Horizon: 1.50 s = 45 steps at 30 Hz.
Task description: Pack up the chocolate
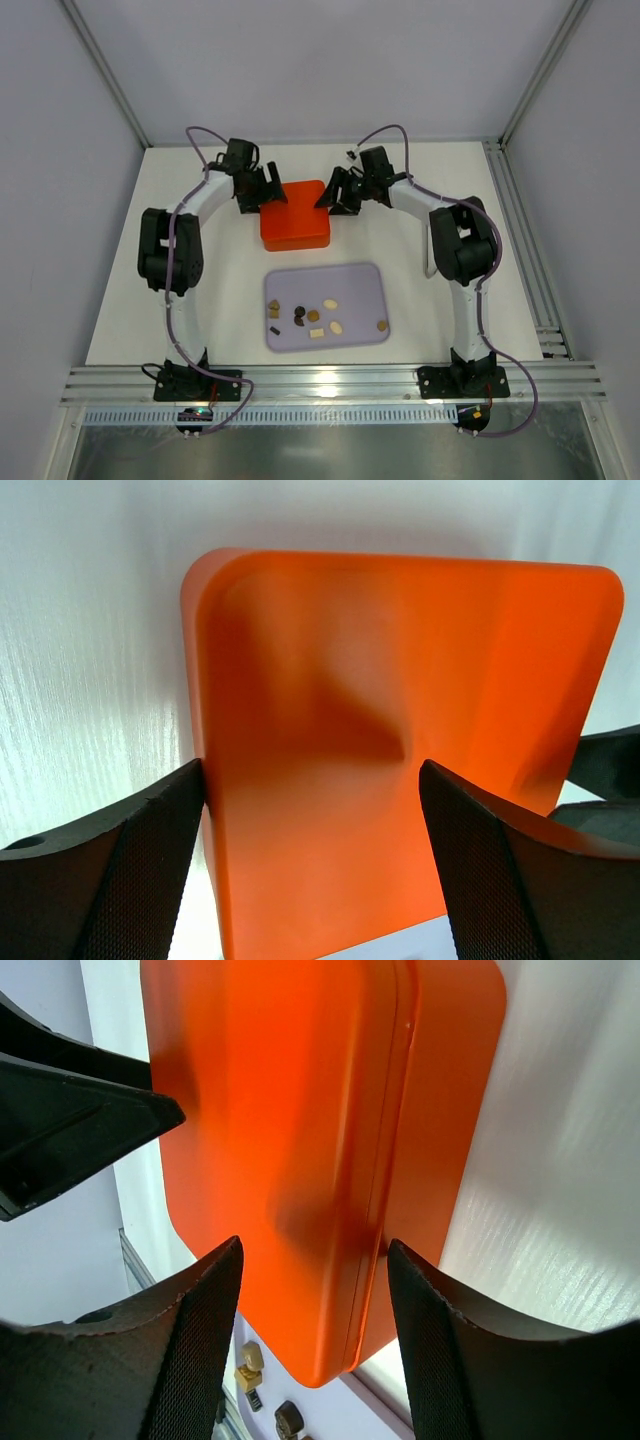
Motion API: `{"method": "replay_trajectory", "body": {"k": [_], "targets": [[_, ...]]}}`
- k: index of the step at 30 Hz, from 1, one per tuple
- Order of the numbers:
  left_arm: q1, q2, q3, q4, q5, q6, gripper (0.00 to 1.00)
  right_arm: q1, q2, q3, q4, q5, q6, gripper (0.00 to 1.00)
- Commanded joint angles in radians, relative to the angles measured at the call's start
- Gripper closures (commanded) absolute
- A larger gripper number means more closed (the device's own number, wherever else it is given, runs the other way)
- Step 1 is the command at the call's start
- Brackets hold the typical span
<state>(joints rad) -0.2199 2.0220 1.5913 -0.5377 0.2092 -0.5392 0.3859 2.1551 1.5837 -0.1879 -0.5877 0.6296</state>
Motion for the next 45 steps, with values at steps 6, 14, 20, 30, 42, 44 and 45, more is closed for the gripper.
{"method": "replay_trajectory", "body": {"k": [6, 14, 20, 30, 42, 44, 45], "targets": [[-0.022, 0.040, 0.081, -0.087, -0.059, 0.031, 0.16, 0.024, -0.028, 0.059, -0.054, 0.058, -0.061, 0.41], [-0.042, 0.064, 0.131, -0.140, -0.096, 0.054, 0.16, 0.041, -0.020, 0.053, -0.065, 0.066, -0.068, 0.47], [-0.061, 0.096, 0.185, -0.217, -0.146, 0.076, 0.16, 0.054, -0.018, 0.050, -0.064, 0.072, -0.068, 0.47], [-0.075, 0.133, 0.239, -0.283, -0.174, 0.099, 0.16, 0.064, -0.006, 0.061, -0.081, 0.088, -0.073, 0.50], [-0.085, 0.188, 0.237, -0.324, -0.202, 0.099, 0.16, 0.070, 0.006, -0.022, -0.021, 0.068, -0.024, 0.55], [-0.088, 0.195, 0.231, -0.331, -0.200, 0.097, 0.16, 0.076, 0.005, -0.036, -0.007, 0.069, -0.018, 0.55], [-0.090, 0.201, 0.223, -0.329, -0.202, 0.097, 0.16, 0.077, 0.003, -0.054, 0.011, 0.068, -0.007, 0.55]]}}
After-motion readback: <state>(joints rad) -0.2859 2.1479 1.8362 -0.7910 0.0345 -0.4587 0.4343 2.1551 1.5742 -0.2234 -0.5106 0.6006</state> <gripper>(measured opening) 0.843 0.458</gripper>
